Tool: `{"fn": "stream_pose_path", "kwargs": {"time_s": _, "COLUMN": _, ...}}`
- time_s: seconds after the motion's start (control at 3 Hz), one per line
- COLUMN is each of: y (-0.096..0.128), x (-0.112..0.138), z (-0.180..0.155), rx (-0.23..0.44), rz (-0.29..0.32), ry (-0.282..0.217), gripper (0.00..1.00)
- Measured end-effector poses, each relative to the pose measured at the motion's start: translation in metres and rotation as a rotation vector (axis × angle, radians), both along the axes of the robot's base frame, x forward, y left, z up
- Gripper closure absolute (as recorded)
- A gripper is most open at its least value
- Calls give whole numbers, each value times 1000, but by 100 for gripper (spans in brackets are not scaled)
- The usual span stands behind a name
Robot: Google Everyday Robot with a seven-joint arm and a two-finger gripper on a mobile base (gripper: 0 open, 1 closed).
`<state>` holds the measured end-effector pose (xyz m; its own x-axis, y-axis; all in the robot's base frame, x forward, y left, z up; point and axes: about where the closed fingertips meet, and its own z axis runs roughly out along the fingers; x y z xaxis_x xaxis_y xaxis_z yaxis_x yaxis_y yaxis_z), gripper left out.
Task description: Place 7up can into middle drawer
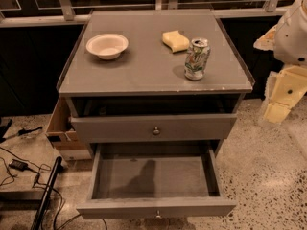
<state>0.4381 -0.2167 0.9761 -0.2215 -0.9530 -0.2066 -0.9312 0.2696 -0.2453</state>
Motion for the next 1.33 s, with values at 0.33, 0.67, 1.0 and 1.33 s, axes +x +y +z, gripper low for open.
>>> {"fn": "stream_pose_path", "kwargs": {"time_s": 0.33, "y": 0, "x": 0, "z": 0, "rx": 0, "rz": 0, "ry": 0, "gripper": 0}}
{"fn": "stream_pose_path", "kwargs": {"time_s": 0.67, "y": -4, "x": 11, "z": 2, "rx": -11, "rz": -25, "ry": -39, "gripper": 0}}
{"fn": "stream_pose_path", "kwargs": {"time_s": 1.0, "y": -11, "x": 43, "z": 2, "rx": -2, "rz": -51, "ry": -95, "gripper": 0}}
{"fn": "stream_pose_path", "kwargs": {"time_s": 1.33, "y": -19, "x": 83, "z": 0, "rx": 28, "rz": -79, "ry": -134, "gripper": 0}}
